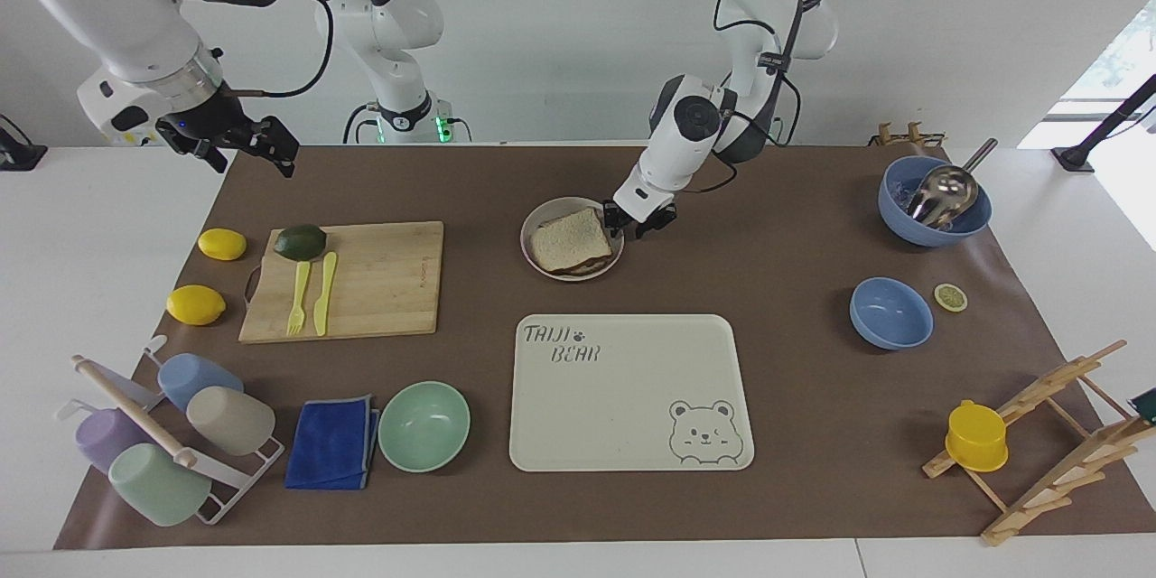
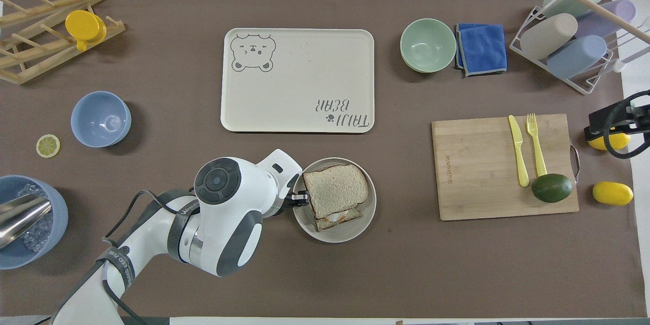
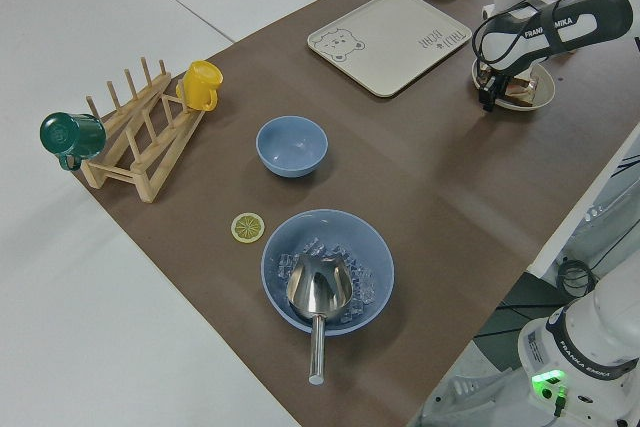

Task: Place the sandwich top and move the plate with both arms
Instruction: 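Move the left gripper to the rim of the sandwich plate, then grip the plate rim with the left gripper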

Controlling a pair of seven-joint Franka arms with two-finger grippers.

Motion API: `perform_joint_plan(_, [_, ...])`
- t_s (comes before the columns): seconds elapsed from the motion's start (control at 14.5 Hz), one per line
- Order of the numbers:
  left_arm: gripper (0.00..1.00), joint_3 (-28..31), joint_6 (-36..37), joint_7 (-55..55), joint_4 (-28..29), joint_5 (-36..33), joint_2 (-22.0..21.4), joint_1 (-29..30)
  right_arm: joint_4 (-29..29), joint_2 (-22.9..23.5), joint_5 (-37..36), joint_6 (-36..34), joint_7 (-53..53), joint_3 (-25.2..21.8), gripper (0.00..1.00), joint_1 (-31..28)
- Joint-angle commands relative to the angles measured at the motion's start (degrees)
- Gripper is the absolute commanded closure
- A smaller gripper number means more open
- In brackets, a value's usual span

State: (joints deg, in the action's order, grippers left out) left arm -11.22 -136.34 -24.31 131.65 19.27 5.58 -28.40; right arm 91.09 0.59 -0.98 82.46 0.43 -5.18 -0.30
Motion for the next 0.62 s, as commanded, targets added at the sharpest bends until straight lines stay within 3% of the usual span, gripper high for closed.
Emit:
perform_joint_plan(0.0, [0.76, 0.85, -3.14, 1.19, 0.89, 1.74, 1.18, -2.10, -0.39, -0.24, 1.07, -0.72, -1.57, 0.26, 0.00, -0.14])
perform_joint_plan(0.07, [0.97, 0.85, -3.05, 1.19, 0.89, 1.82, 1.18, -1.92, -0.39, -0.33, 1.07, -0.63, -1.57, 0.26, 0.00, -0.22])
perform_joint_plan(0.14, [1.00, 0.85, -2.79, 1.28, 0.72, 2.09, 1.27, -1.75, -0.39, -0.24, 1.07, -0.55, -1.57, 0.26, 0.00, -0.14])
perform_joint_plan(0.48, [1.00, 0.85, -1.22, 1.72, -0.69, 2.70, 0.84, 0.18, -0.39, -0.42, 1.07, -0.11, -1.57, 0.35, 0.00, -0.05])
perform_joint_plan(0.55, [1.00, 0.85, 1.58, 2.24, -3.04, 2.88, 0.57, 1.67, -0.47, -0.42, 1.07, -0.11, -1.57, 0.43, 0.00, -0.05])
